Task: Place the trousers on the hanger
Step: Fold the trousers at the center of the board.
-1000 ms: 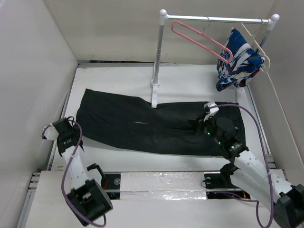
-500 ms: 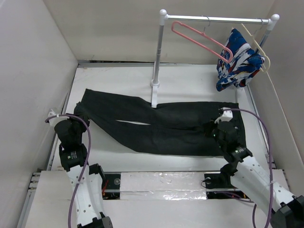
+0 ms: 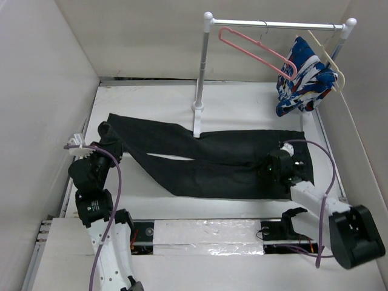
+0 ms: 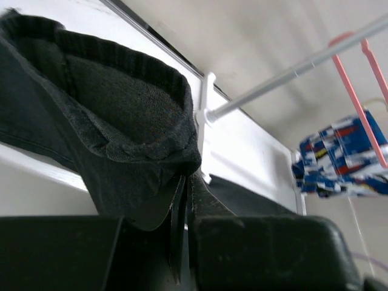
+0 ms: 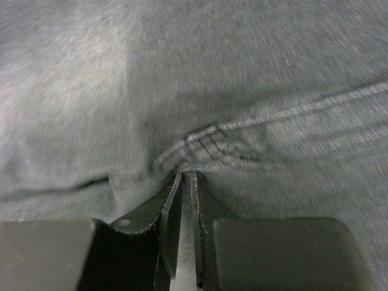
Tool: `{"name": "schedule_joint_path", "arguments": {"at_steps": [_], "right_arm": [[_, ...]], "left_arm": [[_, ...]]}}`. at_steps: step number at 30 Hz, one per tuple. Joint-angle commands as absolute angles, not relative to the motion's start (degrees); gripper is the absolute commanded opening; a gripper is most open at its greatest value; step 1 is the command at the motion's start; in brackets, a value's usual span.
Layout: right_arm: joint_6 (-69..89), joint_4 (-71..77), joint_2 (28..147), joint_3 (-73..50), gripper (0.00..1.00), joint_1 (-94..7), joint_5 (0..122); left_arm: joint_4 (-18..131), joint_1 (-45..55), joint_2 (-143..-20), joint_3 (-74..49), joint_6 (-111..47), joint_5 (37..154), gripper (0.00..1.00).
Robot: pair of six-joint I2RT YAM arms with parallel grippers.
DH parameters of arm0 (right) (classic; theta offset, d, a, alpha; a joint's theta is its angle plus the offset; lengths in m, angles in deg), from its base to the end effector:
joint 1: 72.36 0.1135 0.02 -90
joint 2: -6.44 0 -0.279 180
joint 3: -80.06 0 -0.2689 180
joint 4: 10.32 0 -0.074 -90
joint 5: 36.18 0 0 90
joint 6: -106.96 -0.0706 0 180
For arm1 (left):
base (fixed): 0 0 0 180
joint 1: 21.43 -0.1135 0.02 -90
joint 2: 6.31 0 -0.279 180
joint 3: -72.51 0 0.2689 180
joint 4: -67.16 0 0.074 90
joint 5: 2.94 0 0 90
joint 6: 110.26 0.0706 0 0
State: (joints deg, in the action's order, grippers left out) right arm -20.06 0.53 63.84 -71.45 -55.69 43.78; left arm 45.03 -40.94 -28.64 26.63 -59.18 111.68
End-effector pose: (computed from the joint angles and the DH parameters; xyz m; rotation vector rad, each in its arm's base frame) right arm 0.2099 0.0500 0.1268 0.4926 2.2158 0.3024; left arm 0.1480 0.0212 0.3304 -0.4513 1.5134 -0.5978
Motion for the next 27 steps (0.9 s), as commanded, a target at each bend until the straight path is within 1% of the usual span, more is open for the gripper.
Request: {"name": "schedule_joint_path", "arguments": {"at_steps": [1,2,6,10,12,13,15,16,18,20,21,22,23,24,25,26,27], "right_arm": [[-20.8,-5.9,71.0,-64.3,0.18,-57.3,43.3],[-20.2,-5.1,75.3,-60.8,0.18,-57.3,43.3],[-17.4,-3.4,82.3,-54.6,0.14,-61.5,45.3],[-14.2,-7.2,86.2,-52.3,0.13,-64.1,48.4],[-10.2,-7.1,88.7,-48.0,0.11,-65.0,50.2],[-8.8,-5.2,91.0,-46.2,0.10,-65.8,51.7],[-5.0,-3.4,91.7,-43.5,0.04,-67.2,53.3],[-4.3,-2.7,91.2,-42.5,0.04,-67.2,53.4],[-3.1,-2.0,86.3,-43.4,0.11,-67.8,55.1],[-3.0,0.0,79.2,-45.9,0.23,-69.5,54.1],[-3.7,1.1,76.6,-47.0,0.30,-70.2,54.1],[-4.1,2.2,74.1,-48.3,0.42,-70.8,52.4],[-4.7,5.6,71.5,-51.1,0.48,-72.3,50.0],[-6.4,7.2,66.6,-52.6,0.52,-73.3,48.6],[-7.5,9.3,64.2,-53.9,0.54,-74.5,47.4],[-8.6,13.5,61.8,-56.7,0.54,-76.9,44.5],[-11.1,15.4,56.9,-58.1,0.54,-78.3,43.4]], "left_arm": [[49.2,-39.5,-28.1,25.9,-57.0,116.9,0.00],[49.2,-38.7,-28.2,26.2,-56.7,116.7,0.00],[47.9,-36.8,-28.8,27.8,-54.3,113.5,0.00],[48.6,-36.1,-28.7,28.5,-54.5,114.7,0.00],[48.6,-35.6,-29.4,28.6,-54.5,115.1,0.00],[48.8,-35.6,-29.6,28.8,-54.5,115.4,0.00],[49.3,-35.6,-30.0,29.3,-54.9,115.9,0.00],[49.5,-35.6,-30.0,29.4,-54.9,116.3,0.00],[49.6,-35.6,-30.5,29.5,-55.1,116.5,0.00],[49.8,-35.6,-30.7,29.8,-55.1,116.6,0.00],[49.8,-35.1,-30.9,29.9,-55.2,116.6,0.00],[49.6,-35.1,-31.1,29.7,-55.1,116.4,0.00],[49.1,-34.4,-31.6,29.5,-54.9,116.2,0.00],[49.0,-34.4,-31.8,29.3,-54.8,116.0,0.00],[49.0,-34.4,-32.0,29.3,-54.8,116.0,0.00],[49.0,-34.4,-32.3,29.3,-54.8,116.0,0.00],[49.2,-34.4,-32.5,29.3,-54.8,116.1,0.00]]}}
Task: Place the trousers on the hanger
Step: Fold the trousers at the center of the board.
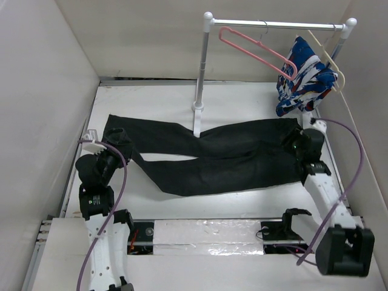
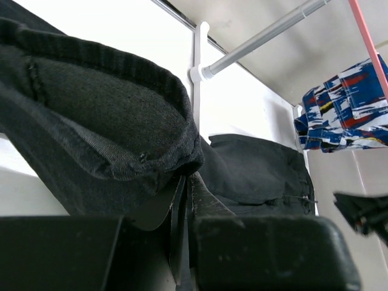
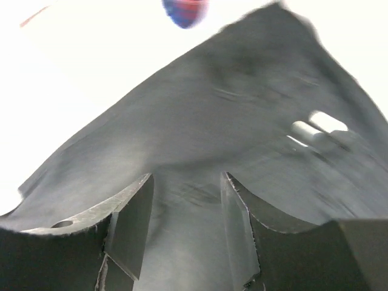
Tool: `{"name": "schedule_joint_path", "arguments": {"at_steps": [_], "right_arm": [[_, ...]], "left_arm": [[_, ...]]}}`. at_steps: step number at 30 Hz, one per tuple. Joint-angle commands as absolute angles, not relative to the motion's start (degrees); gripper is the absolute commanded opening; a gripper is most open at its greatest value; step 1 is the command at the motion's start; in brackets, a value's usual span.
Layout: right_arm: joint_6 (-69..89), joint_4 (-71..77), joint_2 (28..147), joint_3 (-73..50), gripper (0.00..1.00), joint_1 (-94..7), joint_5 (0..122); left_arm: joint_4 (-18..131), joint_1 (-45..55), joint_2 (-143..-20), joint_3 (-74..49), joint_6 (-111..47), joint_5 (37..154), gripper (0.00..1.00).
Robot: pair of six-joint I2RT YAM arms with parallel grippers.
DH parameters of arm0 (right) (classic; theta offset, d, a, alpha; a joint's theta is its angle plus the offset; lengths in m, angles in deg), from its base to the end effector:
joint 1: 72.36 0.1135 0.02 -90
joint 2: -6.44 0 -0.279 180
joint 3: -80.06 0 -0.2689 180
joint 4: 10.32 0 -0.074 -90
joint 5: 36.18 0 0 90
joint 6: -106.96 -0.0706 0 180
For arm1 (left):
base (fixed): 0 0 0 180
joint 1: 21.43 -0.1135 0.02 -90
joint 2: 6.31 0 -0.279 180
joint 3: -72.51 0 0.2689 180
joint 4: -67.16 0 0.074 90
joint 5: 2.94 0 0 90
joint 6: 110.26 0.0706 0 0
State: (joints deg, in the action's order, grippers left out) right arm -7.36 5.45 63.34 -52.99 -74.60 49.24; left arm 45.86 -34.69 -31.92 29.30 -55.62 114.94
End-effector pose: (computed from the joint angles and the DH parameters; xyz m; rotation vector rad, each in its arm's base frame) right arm 0.2621 -0.0159 0.2381 0.5138 1.9556 0.1639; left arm 0.1641 0.0048 0.3066 -0.3253 1.6412 -0.6898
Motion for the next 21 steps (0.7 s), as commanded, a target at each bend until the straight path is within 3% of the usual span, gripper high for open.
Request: {"name": "schedule_joint_path", "arguments": {"at_steps": [1,5,7,9,12,21], "right_arm": [[-12.2,18.5,54.4,-59.6,0.53,-79.8,41.9],[-15.8,27.2,43.7,-63.1,0.54,-84.8,38.5],[-17.4,28.9,41.6,-63.2,0.72,-86.0,37.1],[-20.5,31.7,41.6,-62.7,0.74,-87.4,36.6],[-22.7,32.8,43.4,-62.6,0.74,-88.7,35.5],[-25.0,29.0,52.0,-63.5,0.58,-91.6,34.8]], "left_arm": [[49.3,-34.4,-32.9,29.5,-55.0,116.4,0.00],[49.7,-34.4,-34.0,29.2,-55.2,116.9,0.00],[49.6,-34.4,-34.0,29.1,-55.2,116.8,0.00],[49.3,-34.4,-34.3,29.0,-55.1,116.9,0.00],[48.6,-34.4,-34.1,28.4,-54.6,116.2,0.00],[45.5,-34.4,-33.0,24.6,-53.2,111.6,0.00]]}}
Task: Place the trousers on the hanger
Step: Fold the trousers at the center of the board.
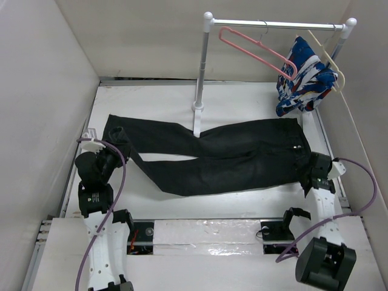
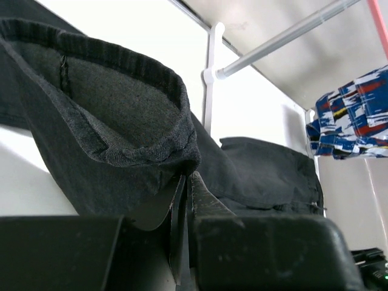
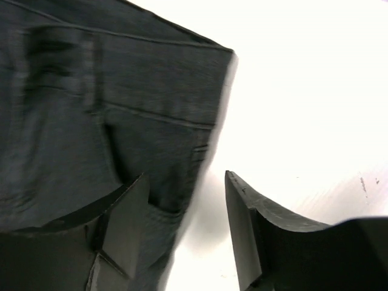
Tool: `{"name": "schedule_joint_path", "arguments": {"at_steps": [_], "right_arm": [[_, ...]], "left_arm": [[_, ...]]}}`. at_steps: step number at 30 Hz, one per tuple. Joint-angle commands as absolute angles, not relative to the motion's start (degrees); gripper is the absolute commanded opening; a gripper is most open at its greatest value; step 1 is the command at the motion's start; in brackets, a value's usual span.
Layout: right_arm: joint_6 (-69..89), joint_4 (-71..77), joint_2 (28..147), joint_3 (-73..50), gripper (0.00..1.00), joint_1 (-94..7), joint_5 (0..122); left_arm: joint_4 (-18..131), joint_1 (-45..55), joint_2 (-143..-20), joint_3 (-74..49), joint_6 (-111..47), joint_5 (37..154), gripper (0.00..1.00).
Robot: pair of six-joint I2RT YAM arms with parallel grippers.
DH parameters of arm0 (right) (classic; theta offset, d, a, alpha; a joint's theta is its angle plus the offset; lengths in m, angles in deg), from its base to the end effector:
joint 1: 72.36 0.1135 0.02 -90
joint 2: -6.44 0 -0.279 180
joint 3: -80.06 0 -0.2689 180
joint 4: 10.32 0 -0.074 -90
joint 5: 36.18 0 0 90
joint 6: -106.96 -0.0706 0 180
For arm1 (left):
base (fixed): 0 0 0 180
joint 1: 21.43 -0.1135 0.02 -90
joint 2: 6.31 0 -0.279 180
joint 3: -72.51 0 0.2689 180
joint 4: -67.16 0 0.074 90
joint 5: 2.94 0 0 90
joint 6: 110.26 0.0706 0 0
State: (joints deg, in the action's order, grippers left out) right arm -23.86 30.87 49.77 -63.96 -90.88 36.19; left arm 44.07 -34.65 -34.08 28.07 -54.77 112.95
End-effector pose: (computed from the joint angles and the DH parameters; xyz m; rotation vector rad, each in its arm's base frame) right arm 0.1613 -0.0766 0.1647 1.2941 1.9906 -0.1872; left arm 0.1700 0.0083 0.3053 -0.3639 1.6754 -0.6567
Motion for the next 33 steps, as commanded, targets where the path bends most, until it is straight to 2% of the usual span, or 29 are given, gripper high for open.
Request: {"name": "schedule_joint_path", "arguments": {"at_steps": [1,8,9,10,13,17,21,26,30,33], "right_arm": [[-24.4,28.6,54.0,-63.5,0.57,-92.1,34.7],[-21.3,26.0,62.6,-59.6,0.53,-94.0,36.3],[-21.3,26.1,63.3,-59.2,0.46,-94.0,36.2],[-21.2,26.0,63.9,-58.7,0.27,-94.0,36.1],[-20.1,26.9,63.7,-57.8,0.00,-94.0,35.5],[-17.5,30.2,57.3,-55.9,0.00,-94.0,27.6],[-14.4,34.7,53.2,-50.7,0.00,-94.0,26.6],[-11.9,46.9,51.6,-42.8,0.00,-94.0,20.3],[-8.9,48.9,45.6,-36.3,0.00,-94.0,21.6],[-6.9,51.5,45.5,-33.4,0.00,-94.0,21.7]], "left_arm": [[45.8,-34.4,-33.0,25.2,-53.4,112.3,0.00],[46.9,-34.4,-33.6,26.0,-54.0,113.6,0.00],[46.9,-35.0,-33.6,25.8,-54.0,113.6,0.00],[46.9,-35.0,-33.6,26.0,-54.0,113.7,0.00],[47.5,-36.3,-33.6,26.3,-54.5,113.4,0.00],[48.7,-36.3,-34.0,25.3,-57.5,111.1,0.00],[50.7,-36.8,-34.6,24.6,-59.9,110.8,0.00],[49.0,-36.8,-36.4,21.5,-60.4,101.8,0.00],[49.1,-36.8,-38.0,19.2,-61.9,98.9,0.00],[47.7,-36.8,-38.3,18.1,-61.6,95.4,0.00]]}}
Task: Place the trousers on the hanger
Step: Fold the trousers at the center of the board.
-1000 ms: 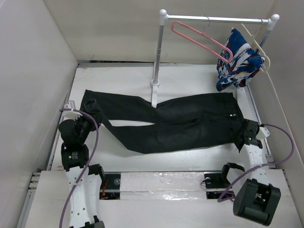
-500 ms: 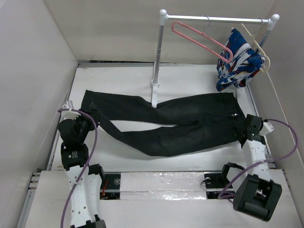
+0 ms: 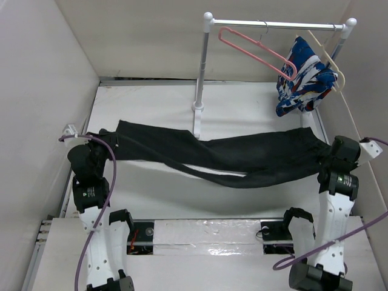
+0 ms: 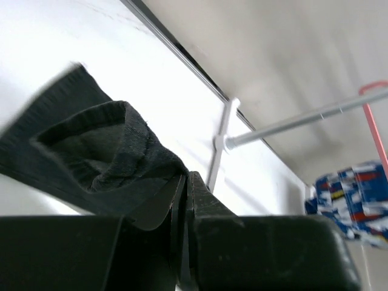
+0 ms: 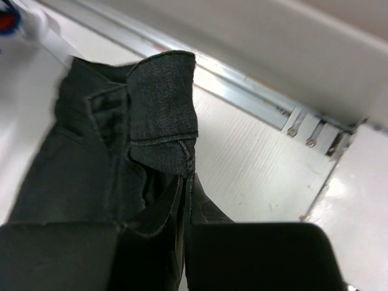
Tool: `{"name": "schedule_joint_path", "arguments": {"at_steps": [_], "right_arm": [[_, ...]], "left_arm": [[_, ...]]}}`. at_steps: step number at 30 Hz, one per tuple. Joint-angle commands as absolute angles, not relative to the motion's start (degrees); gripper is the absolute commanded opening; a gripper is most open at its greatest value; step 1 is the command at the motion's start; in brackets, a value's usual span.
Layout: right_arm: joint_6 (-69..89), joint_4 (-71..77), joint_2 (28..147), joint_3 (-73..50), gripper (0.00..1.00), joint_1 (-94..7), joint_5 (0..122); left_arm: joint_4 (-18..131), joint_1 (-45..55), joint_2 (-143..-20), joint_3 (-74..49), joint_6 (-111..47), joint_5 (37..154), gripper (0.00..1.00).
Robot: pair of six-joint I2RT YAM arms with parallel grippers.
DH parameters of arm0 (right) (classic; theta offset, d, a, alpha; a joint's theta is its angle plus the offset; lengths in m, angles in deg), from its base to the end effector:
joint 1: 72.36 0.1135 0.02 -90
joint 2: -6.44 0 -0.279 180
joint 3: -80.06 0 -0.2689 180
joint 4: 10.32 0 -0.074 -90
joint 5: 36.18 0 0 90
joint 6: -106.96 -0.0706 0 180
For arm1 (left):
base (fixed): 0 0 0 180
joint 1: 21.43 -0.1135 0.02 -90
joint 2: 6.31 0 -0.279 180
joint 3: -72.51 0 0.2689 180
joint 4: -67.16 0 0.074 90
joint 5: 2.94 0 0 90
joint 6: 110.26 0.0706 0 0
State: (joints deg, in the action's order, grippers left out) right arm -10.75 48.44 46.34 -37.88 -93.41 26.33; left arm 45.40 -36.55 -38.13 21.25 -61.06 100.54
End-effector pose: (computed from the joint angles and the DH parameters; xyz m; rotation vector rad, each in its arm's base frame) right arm 0.1420 -0.0896 0.3124 1.1271 1.8470 -0.4617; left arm 0.1771 0.0308 0.3443 -0.5994 1.5228 -0.5344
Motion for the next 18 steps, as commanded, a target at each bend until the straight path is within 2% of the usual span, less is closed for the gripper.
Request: {"name": "schedule_joint_path", "arguments": {"at_steps": [1,5,10,13,18], "right_arm": [[-8.0,52.7,45.9,-32.8,0.01,-94.0,21.1],[-4.1,48.6,48.8,-31.3,0.00,-94.0,25.0],[-3.3,46.4,63.3,-23.9,0.00,-93.2,26.4],[-3.7,43.4,67.9,-22.4,0.00,-90.7,23.0],[-4.2,39.0,73.6,-21.8,0.00,-88.2,21.2]], "left_arm": [[47.0,-36.8,-38.5,16.8,-61.1,92.4,0.00],[43.7,-36.8,-39.3,14.4,-59.0,84.3,0.00],[44.0,-36.8,-42.1,16.0,-59.0,80.4,0.00],[39.9,-36.8,-44.5,14.5,-59.7,77.2,0.00],[37.0,-36.8,-35.7,17.4,-58.5,72.6,0.00]]}}
